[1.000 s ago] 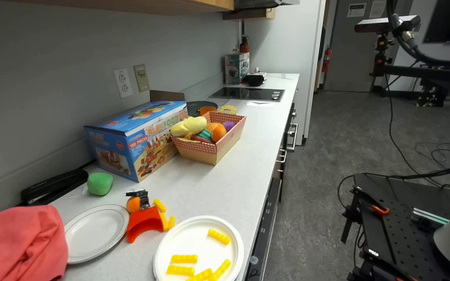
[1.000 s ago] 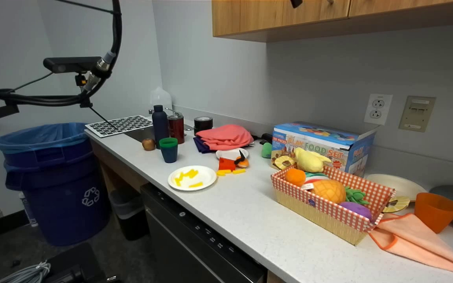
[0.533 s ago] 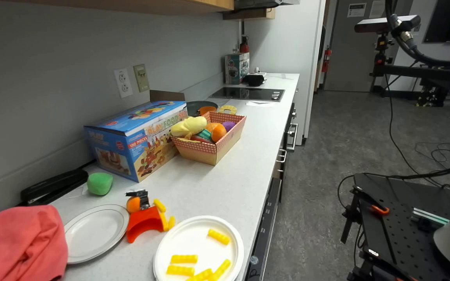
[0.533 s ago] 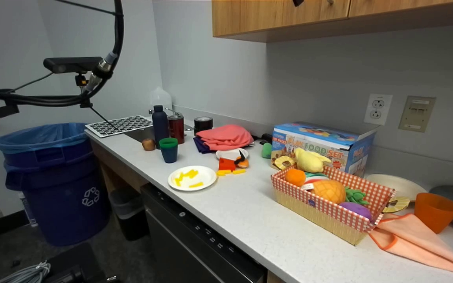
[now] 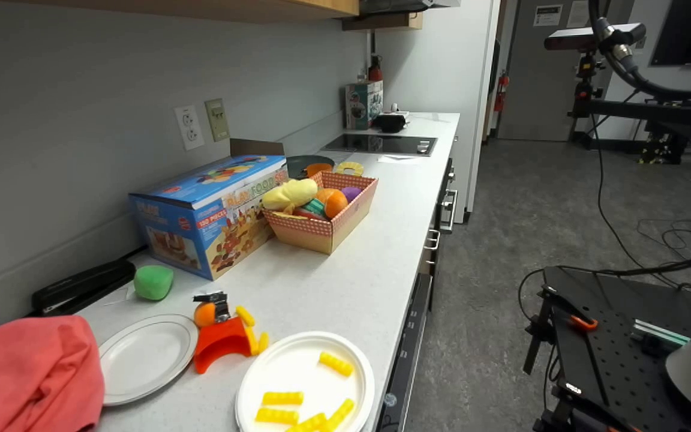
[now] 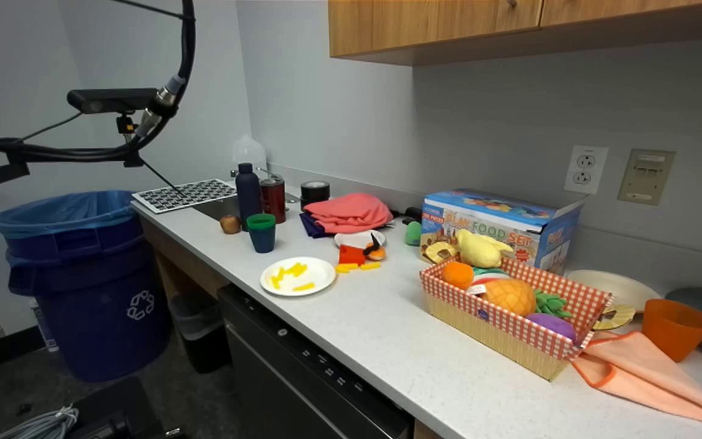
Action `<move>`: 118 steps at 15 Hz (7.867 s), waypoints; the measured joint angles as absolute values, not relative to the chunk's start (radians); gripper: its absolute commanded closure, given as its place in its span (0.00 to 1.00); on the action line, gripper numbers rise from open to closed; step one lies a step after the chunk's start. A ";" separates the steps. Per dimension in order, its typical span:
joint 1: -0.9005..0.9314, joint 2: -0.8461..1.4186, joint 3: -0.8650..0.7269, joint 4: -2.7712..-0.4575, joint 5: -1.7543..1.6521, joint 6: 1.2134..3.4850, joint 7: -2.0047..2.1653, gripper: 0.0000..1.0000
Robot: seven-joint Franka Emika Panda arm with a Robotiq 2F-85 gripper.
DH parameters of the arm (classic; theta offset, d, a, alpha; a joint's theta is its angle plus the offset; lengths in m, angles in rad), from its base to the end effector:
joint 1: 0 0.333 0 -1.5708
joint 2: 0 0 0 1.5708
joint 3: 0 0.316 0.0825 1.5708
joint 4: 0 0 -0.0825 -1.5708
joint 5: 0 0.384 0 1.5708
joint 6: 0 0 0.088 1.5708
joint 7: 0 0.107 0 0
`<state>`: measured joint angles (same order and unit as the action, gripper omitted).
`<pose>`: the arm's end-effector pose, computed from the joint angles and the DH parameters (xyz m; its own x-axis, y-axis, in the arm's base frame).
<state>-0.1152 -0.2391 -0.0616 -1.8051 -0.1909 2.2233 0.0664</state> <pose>0.5141 -0.1026 0.7132 0.7852 -0.0973 0.6115 -0.2249 -0.9650 0.1351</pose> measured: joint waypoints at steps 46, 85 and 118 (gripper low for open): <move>-0.142 -0.197 -0.106 -1.767 -0.617 2.345 0.525 0.00; -0.147 -0.491 -0.448 -2.012 -0.003 2.399 -0.211 0.00; -0.122 -0.443 -0.165 -1.921 -0.102 1.931 -0.283 0.00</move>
<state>-0.1223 -0.4430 -0.1653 -1.9210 -0.1024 1.9312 -0.2835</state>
